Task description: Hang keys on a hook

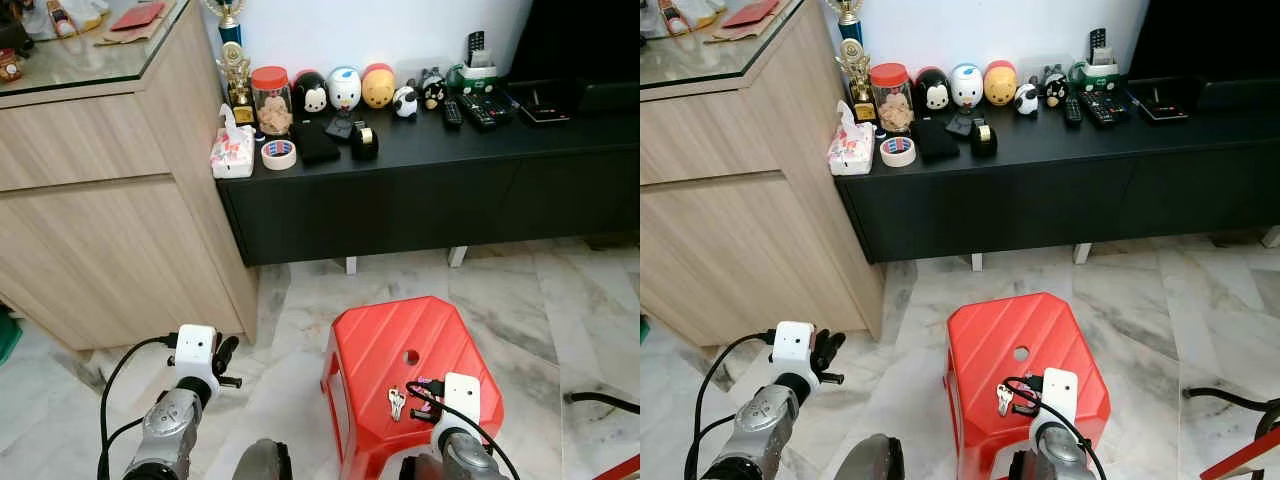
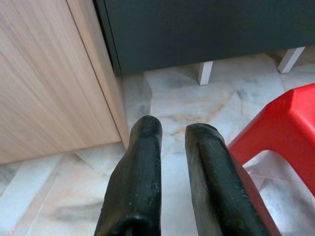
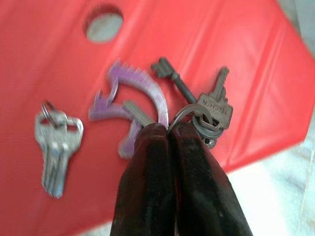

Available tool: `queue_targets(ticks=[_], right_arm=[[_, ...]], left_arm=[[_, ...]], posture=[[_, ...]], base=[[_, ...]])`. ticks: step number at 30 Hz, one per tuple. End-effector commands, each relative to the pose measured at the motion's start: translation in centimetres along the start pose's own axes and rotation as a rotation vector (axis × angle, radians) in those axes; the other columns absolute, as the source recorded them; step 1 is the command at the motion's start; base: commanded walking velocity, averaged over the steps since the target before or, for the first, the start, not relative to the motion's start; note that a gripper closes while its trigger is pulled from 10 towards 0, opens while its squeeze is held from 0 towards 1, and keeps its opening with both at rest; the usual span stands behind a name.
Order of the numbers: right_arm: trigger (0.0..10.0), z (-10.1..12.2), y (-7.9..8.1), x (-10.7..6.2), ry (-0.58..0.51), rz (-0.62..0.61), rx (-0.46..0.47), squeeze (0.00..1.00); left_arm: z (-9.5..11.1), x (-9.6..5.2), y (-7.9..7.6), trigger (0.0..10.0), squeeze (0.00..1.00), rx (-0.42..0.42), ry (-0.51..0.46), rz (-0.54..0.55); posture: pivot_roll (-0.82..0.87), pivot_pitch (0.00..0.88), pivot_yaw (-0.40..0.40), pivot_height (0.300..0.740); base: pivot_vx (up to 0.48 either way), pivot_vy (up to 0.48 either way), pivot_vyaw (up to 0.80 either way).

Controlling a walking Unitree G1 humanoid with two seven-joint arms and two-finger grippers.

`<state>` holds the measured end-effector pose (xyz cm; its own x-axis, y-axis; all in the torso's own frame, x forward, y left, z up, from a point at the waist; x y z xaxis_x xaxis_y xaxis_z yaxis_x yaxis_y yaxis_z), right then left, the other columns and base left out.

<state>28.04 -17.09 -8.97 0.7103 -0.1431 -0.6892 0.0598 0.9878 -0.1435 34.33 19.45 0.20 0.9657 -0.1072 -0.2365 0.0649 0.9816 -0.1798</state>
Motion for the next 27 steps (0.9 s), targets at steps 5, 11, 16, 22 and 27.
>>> queue_targets(ticks=[5, 11, 16, 22, 27], right_arm=[[0.0, 1.6, -0.2, 0.2, -0.051, -0.01, 0.02, 0.0], [0.0, 5.3, -1.0, -0.5, -0.234, -0.055, -0.003, 0.0], [0.0, 8.4, -1.7, -2.2, -0.41, -0.076, 0.015, 0.0], [10.0, 9.7, -0.7, -3.7, -0.516, -0.003, -0.042, 0.0], [10.0, 9.6, -1.1, -3.7, -0.518, -0.017, -0.027, 0.0]], left_arm=[[1.0, 0.7, -0.5, 10.0, 0.0, 0.016, -0.029, -0.01], [2.4, 1.4, -1.3, 10.0, 0.0, 0.017, -0.073, -0.017], [3.2, 1.7, -1.7, 10.0, 0.0, 0.013, -0.101, -0.018], [3.3, 2.0, -1.4, 10.0, 0.0, -0.011, -0.093, 0.015], [1.8, 1.5, -0.4, 10.0, 0.0, -0.025, -0.041, 0.056]], posture=[[0.0, 0.008, 0.048, 0.64], [-0.01, 0.0, 0.044, 0.64], [-0.03, 0.0, 0.042, 0.64], [-0.06, 0.0, 0.049, 0.64], [-0.06, 0.0, 0.054, 0.64]], base=[[0.0, 0.0, 0.0], [0.0, 0.0, 0.0], [0.0, 0.0, 0.0], [0.0, 0.0, 0.0], [0.0, 0.0, 0.0]])
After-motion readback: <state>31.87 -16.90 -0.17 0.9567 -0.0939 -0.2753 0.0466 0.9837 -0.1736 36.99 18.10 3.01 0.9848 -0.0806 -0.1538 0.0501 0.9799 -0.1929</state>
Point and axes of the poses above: a point about 5 cm out from each wrist's last joint towards the gripper, its own x axis pointing out of the wrist towards the gripper, its own z axis along the axis of the wrist's last joint, y = z × x, the point moved 6 cm from there along x, pointing out of the wrist towards the gripper, and after that the axes turned 12 degrees about -x, right-handed, at the moved point
